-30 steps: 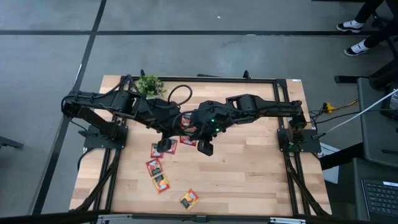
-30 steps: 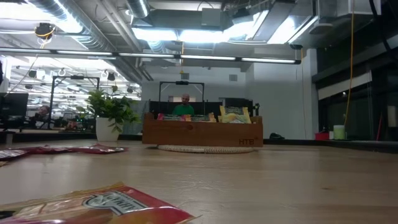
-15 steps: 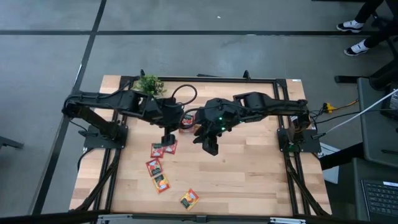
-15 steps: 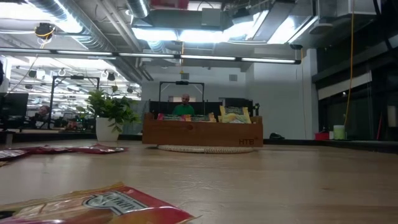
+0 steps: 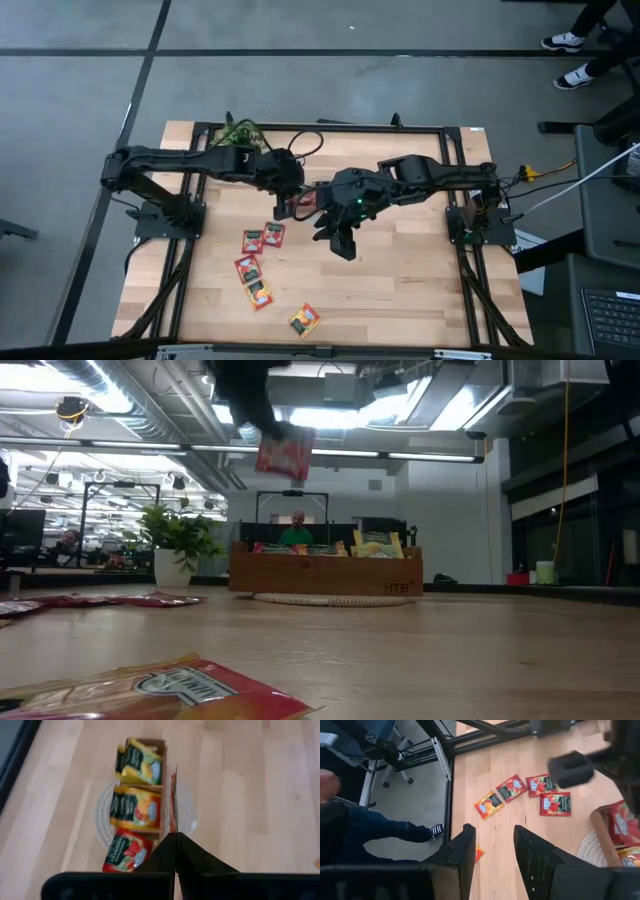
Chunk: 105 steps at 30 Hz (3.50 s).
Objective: Pick & Place Tea
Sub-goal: Put the red tea bag into the left section of the wooden organizer, then put the orange tea bag into the middle section of the wooden organizer
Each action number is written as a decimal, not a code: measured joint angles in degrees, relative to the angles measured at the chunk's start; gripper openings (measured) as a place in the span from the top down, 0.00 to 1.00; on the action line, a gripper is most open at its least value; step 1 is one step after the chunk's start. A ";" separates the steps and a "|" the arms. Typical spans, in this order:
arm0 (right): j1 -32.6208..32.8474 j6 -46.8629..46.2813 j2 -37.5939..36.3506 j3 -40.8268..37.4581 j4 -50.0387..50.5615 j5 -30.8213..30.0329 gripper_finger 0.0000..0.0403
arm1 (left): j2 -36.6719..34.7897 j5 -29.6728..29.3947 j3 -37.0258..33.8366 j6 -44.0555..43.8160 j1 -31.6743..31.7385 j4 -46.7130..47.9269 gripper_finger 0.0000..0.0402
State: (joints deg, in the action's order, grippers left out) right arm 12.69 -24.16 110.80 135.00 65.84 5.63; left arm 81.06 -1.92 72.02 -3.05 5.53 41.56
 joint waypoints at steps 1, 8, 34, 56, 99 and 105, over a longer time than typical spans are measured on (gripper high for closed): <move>0.10 0.02 0.00 0.00 0.00 0.00 0.67 | 0.00 0.31 -1.44 0.22 0.69 -1.34 1.00; 0.28 -0.22 0.00 0.00 0.00 -0.47 0.67 | 0.02 0.78 -8.61 1.47 5.08 -8.79 1.00; 0.26 0.48 0.09 0.00 -0.22 -1.57 0.67 | 0.09 8.12 -20.34 -1.74 11.09 -19.48 0.99; 0.25 0.44 0.09 0.00 -1.90 -1.57 0.67 | 0.09 6.39 -21.04 -2.32 11.09 -21.12 0.91; 8.83 -5.88 0.17 -19.31 -16.42 -1.44 0.67 | -20.79 -11.43 -20.98 -27.75 -23.47 -12.94 0.73; 12.16 -10.23 0.17 -27.04 -25.39 -0.94 0.74 | -20.79 -12.92 -20.98 -31.19 -27.36 -14.19 0.74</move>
State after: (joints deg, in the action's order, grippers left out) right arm 24.86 -34.39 110.98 107.96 40.45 4.69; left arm 60.27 -14.84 51.05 -34.24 -21.83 27.37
